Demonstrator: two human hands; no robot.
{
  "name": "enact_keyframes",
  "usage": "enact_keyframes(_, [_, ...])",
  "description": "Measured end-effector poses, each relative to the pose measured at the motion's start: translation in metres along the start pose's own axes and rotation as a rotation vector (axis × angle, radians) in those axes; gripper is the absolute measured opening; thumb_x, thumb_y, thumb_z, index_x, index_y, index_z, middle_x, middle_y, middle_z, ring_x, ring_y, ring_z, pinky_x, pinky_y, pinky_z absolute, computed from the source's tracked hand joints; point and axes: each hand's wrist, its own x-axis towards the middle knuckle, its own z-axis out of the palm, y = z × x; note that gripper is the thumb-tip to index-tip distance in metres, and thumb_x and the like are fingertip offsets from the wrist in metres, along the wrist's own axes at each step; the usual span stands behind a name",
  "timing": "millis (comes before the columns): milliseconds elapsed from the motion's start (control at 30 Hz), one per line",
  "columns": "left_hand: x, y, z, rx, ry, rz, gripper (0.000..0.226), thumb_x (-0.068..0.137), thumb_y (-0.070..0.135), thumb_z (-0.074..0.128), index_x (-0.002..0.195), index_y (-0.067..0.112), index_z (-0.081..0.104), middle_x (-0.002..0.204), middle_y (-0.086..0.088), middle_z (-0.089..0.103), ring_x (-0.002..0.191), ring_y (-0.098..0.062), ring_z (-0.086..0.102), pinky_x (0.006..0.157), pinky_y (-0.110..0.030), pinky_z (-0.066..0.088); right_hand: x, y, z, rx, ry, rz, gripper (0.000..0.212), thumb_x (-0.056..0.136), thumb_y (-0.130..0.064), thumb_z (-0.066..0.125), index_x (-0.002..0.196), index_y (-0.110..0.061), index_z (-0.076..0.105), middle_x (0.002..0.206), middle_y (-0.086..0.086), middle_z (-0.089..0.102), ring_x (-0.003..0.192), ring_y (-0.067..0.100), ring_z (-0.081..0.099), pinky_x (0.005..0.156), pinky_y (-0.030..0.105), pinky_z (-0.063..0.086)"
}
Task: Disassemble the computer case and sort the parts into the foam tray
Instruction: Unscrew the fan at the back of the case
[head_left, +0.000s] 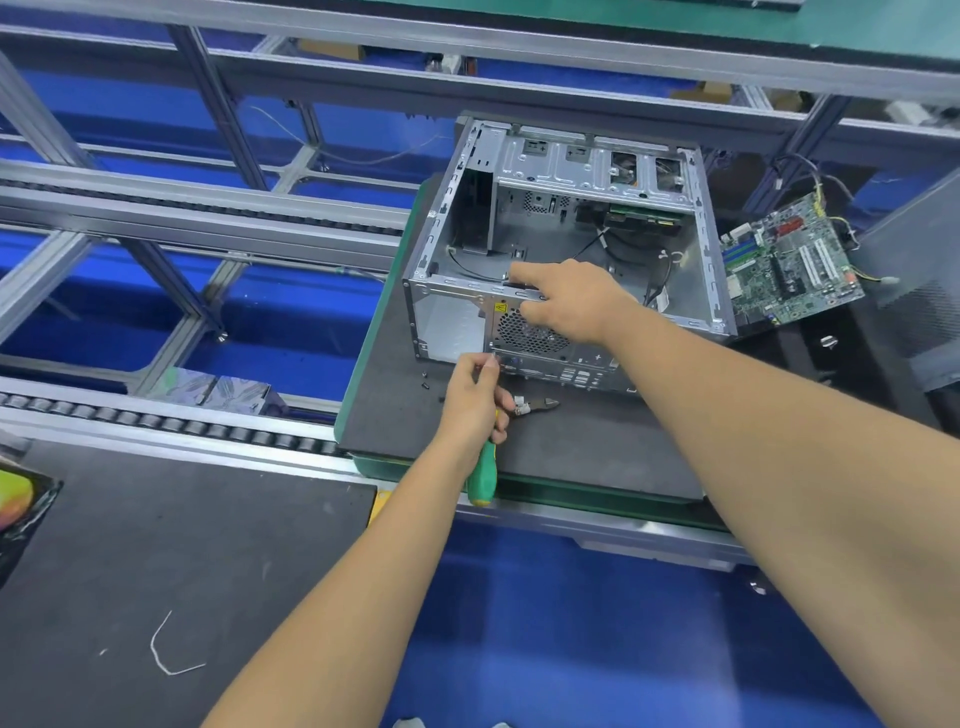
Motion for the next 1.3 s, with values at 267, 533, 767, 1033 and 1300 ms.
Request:
enact_keyframes(267, [0.010, 0.001, 0.003, 0.114, 0.002, 0.065, 0.016, 0.111, 0.031, 0.039, 0.112, 0.019, 0.049, 0.062, -0.008, 0.063, 0.037, -0.015, 0.040, 0.040, -0.020, 0.028, 0.000, 0.001, 0.000, 0.005, 0.003, 0.013, 0.031, 0.087, -0.031, 0.053, 0.117, -0.030, 0.053, 0.063, -0.005, 0.052, 0.061, 0.014, 0.049, 0.053, 0.031, 0.029])
enact_keyframes(533, [0.013, 0.000, 0.000, 0.057, -0.026, 0.052, 0.016, 0.111, 0.030, 0.040, 0.110, 0.018, 0.051, 0.066, -0.010, 0.062, 0.039, -0.016, 0.036, 0.043, -0.020, 0.026, -0.001, 0.001, 0.002, 0.007, 0.006, -0.002, 0.032, 0.086, -0.032, 0.053, 0.119, -0.031, 0.053, 0.064, -0.006, 0.052, 0.070, 0.029, 0.051, 0.057, 0.035, 0.030])
enact_keyframes(767, [0.018, -0.007, -0.007, 0.080, -0.068, 0.071, 0.016, 0.111, 0.031, 0.039, 0.114, 0.020, 0.050, 0.067, -0.013, 0.065, 0.038, -0.016, 0.037, 0.040, -0.020, 0.027, 0.000, 0.003, 0.001, 0.032, -0.003, 0.008, 0.030, 0.086, -0.031, 0.054, 0.116, -0.032, 0.052, 0.063, -0.007, 0.050, 0.062, 0.009, 0.045, 0.054, 0.028, 0.026])
enact_keyframes(1033, [0.021, -0.009, -0.008, 0.096, -0.070, 0.097, 0.018, 0.111, 0.033, 0.039, 0.117, 0.018, 0.048, 0.071, -0.016, 0.068, 0.037, -0.017, 0.038, 0.039, -0.022, 0.028, 0.000, 0.004, 0.001, 0.026, -0.004, 0.003, 0.027, 0.086, -0.032, 0.052, 0.113, -0.032, 0.051, 0.063, -0.006, 0.051, 0.061, 0.012, 0.046, 0.054, 0.030, 0.028])
enact_keyframes(1300, [0.021, -0.006, -0.007, 0.094, -0.078, 0.078, 0.017, 0.111, 0.034, 0.039, 0.114, 0.020, 0.048, 0.079, -0.019, 0.072, 0.039, -0.017, 0.039, 0.041, -0.023, 0.030, -0.001, 0.003, 0.000, 0.029, -0.010, -0.002, 0.021, 0.085, -0.032, 0.051, 0.104, -0.038, 0.045, 0.061, -0.007, 0.048, 0.059, 0.010, 0.043, 0.053, 0.028, 0.026])
